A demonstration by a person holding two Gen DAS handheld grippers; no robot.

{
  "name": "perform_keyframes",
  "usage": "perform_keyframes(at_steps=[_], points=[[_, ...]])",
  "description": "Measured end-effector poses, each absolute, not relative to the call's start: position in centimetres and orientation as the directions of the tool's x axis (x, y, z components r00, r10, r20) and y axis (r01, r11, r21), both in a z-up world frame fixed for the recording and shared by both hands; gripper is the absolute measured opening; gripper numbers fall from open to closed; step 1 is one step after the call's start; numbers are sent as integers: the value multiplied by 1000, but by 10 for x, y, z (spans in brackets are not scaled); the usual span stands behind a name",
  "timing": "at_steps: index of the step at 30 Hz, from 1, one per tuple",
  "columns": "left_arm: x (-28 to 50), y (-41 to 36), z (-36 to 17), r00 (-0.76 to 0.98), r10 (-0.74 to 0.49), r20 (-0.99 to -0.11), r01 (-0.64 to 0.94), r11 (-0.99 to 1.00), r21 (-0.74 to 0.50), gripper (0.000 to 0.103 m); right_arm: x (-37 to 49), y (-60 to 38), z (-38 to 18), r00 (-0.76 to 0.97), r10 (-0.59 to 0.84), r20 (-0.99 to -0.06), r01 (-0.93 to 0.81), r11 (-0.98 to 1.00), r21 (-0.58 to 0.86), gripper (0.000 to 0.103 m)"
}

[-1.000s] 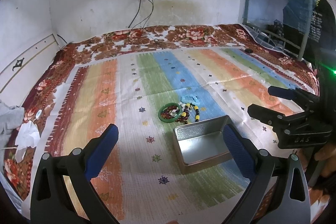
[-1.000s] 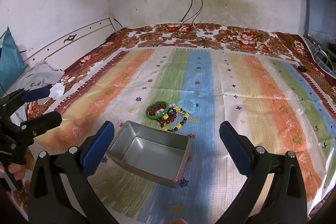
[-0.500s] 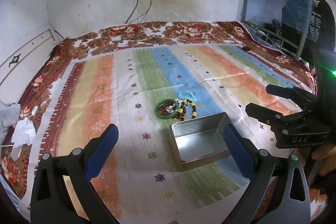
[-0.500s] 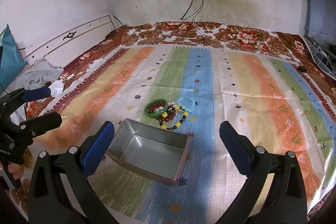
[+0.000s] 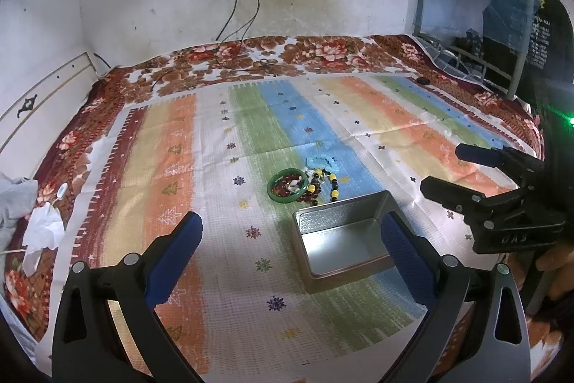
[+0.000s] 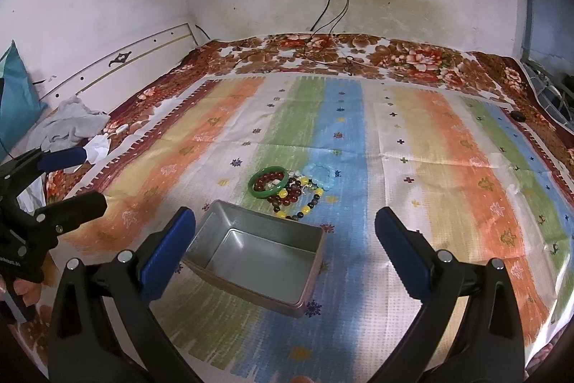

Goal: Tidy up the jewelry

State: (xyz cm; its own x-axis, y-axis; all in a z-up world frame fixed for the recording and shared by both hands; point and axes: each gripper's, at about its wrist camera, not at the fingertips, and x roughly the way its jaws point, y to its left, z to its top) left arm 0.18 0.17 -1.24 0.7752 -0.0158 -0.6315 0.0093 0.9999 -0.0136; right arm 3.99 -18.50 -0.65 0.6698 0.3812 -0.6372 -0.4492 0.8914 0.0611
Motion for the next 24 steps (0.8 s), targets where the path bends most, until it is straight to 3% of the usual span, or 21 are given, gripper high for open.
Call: perform_keyframes(at_steps=[14,24], points=[[19,15,-12,720,-42,-692,-14,997,-75,98,56,-187,8,646,383,-660,-457,887,67,98],[39,11,9,714,-35,-699,9,999,-40,98,79,-171,30,646,364,-671,-470,882,27,98]])
